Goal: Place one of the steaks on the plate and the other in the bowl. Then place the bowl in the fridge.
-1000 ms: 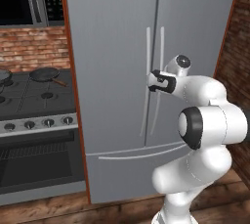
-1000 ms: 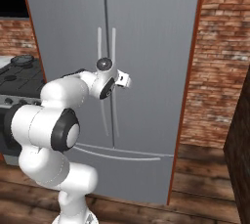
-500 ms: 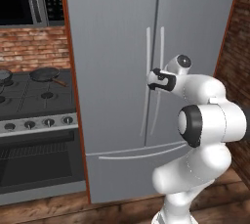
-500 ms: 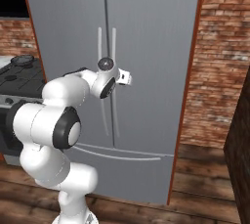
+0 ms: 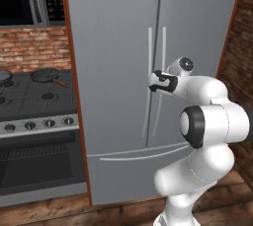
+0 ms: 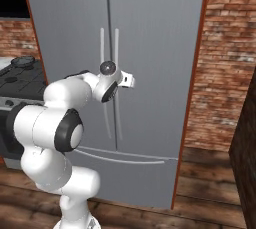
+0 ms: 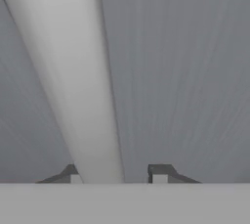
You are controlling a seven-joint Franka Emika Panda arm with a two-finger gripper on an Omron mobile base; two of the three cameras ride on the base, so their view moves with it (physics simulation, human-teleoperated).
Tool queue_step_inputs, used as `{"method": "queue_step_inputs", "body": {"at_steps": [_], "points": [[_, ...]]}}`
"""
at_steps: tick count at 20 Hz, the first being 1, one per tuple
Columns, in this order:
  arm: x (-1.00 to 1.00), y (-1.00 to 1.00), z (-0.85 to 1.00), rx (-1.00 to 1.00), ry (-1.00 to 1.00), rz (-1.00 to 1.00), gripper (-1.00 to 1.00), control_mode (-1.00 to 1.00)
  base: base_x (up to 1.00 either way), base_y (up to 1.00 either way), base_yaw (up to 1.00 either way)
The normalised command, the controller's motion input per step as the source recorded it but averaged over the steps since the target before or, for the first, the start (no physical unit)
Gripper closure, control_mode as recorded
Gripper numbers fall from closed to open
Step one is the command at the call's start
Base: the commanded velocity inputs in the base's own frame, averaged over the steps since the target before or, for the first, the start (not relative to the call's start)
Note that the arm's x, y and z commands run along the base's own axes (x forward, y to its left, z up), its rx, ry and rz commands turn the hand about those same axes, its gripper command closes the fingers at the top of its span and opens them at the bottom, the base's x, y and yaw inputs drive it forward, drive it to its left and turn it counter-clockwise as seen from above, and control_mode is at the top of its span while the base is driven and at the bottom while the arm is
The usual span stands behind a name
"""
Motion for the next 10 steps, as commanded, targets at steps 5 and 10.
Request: {"method": "queue_step_inputs", "body": {"at_steps": [5,10], "points": [[0.14,-0.04,0.0,0.0,0.0,0.0,1.0,-1.0,0.0,0.0,0.0],[-0.26,-0.47,0.13,0.0,0.0,0.0,1.0,-1.0,0.0,0.0,0.0]]}}
